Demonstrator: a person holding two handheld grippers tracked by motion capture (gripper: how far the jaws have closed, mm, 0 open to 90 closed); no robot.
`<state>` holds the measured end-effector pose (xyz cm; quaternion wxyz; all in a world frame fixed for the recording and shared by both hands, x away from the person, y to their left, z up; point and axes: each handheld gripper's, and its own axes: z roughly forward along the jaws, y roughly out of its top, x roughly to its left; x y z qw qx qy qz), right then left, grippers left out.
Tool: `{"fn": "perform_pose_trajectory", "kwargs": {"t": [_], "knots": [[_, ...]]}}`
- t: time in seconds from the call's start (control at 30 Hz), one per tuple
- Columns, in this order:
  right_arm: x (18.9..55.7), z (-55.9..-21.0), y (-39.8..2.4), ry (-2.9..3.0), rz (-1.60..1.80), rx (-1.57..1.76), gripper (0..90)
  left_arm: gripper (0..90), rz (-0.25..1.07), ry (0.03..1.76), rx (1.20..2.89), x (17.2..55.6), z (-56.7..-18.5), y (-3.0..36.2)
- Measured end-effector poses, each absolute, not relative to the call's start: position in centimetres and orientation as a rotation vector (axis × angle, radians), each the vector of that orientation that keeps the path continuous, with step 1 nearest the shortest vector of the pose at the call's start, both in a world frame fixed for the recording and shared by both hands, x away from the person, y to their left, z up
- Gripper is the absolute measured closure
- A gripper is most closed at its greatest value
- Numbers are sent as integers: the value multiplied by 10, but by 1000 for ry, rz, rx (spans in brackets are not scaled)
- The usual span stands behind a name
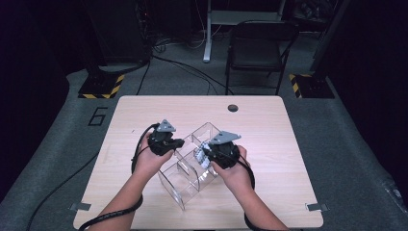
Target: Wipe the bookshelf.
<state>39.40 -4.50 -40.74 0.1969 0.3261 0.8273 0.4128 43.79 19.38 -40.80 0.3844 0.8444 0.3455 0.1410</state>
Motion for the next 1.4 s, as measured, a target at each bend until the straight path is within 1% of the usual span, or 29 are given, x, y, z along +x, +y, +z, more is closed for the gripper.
{"fn": "perform_pose_trajectory", "kwargs": {"t": [0.07,0.17,0.33,0.43,0.47,0.63,0.77,0.87,1.0,1.23,1.27,1.3,1.4], "knots": [[381,-412,-54,2272,1202,949,753,868,352,880,2153,438,-408,194],[374,-418,-63,2254,1234,969,756,867,356,878,2157,439,-408,194],[369,-430,-73,2266,1265,1029,757,864,338,885,2159,440,-408,194],[367,-449,-76,2277,1268,1098,756,863,342,889,2164,440,-408,193],[367,-449,-76,2277,1268,1098,756,863,339,888,2165,440,-408,193],[368,-474,-76,2314,1222,1153,754,863,357,877,2187,439,-409,192],[371,-501,-72,2342,1161,1189,752,860,354,880,2180,440,-410,193],[371,-510,-73,2322,1198,1239,749,861,360,883,2188,439,-409,193],[370,-498,-72,2332,1167,1221,750,862,365,879,2192,439,-409,193],[363,-433,-74,2200,1309,1071,756,863,362,872,2194,438,-409,192],[363,-433,-74,2200,1309,1071,756,862,362,872,2194,438,-409,192],[364,-421,-72,2185,1321,1035,763,860,358,867,2194,439,-409,193],[366,-410,-72,2172,1345,1019,773,847,353,857,2181,438,-409,194]]}}
